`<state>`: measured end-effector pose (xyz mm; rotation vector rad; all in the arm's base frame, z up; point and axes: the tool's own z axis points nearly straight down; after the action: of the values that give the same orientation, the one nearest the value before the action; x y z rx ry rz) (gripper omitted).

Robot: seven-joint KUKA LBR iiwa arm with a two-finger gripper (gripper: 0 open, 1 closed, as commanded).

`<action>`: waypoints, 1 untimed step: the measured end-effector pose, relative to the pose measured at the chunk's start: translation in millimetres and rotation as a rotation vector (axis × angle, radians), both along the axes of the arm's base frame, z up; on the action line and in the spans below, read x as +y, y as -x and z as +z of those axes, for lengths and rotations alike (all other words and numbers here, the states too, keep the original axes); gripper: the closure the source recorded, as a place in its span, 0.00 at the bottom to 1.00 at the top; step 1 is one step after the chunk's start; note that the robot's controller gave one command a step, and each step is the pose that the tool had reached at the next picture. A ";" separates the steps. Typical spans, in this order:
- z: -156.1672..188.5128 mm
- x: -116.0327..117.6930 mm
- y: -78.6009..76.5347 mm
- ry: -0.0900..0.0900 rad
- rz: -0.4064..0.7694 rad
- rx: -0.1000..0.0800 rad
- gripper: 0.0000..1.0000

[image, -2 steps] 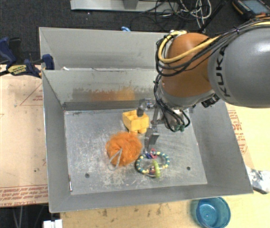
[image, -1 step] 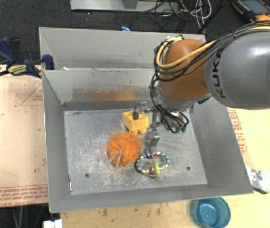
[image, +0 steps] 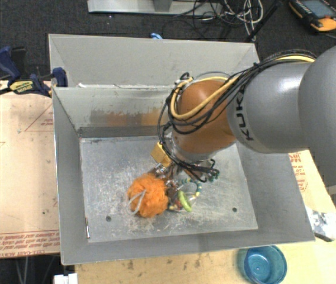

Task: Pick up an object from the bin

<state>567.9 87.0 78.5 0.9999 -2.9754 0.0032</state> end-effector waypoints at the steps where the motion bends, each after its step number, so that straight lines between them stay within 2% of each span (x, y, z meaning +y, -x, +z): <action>1: 0.0 0.0 -0.1 0.000 0.000 0.000 1.00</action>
Offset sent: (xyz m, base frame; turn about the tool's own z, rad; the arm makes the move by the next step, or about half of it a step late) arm 0.0260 0.0300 0.1095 -0.3943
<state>568.0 87.1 78.5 0.9994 -2.9761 0.0029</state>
